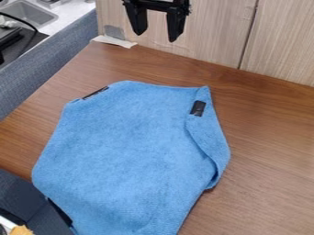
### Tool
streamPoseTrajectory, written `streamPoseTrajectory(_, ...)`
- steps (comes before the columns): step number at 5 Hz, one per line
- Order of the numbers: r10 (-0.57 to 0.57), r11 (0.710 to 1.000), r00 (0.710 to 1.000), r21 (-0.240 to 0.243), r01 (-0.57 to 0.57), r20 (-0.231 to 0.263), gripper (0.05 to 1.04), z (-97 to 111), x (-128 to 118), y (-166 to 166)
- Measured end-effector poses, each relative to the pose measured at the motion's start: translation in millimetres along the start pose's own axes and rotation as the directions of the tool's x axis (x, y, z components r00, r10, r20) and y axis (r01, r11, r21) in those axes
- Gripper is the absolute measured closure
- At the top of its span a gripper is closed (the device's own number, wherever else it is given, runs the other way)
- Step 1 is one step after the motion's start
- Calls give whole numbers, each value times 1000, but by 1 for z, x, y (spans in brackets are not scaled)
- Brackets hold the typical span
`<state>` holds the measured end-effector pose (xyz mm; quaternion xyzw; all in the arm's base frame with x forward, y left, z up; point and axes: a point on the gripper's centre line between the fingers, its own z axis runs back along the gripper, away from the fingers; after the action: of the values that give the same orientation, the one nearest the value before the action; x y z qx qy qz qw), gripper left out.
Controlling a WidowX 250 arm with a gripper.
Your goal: Pick up the cloth and place it to the right of the table
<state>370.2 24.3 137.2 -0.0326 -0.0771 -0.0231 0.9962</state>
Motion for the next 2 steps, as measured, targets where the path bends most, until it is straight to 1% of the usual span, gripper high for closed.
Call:
streamPoseTrajectory(1, 3, 1000, 999, -7, -4, -38, 83, -12, -4, 0)
streamPoseTrajectory(2, -14, 999, 996, -33, 11, -84, 83, -28, -16, -8)
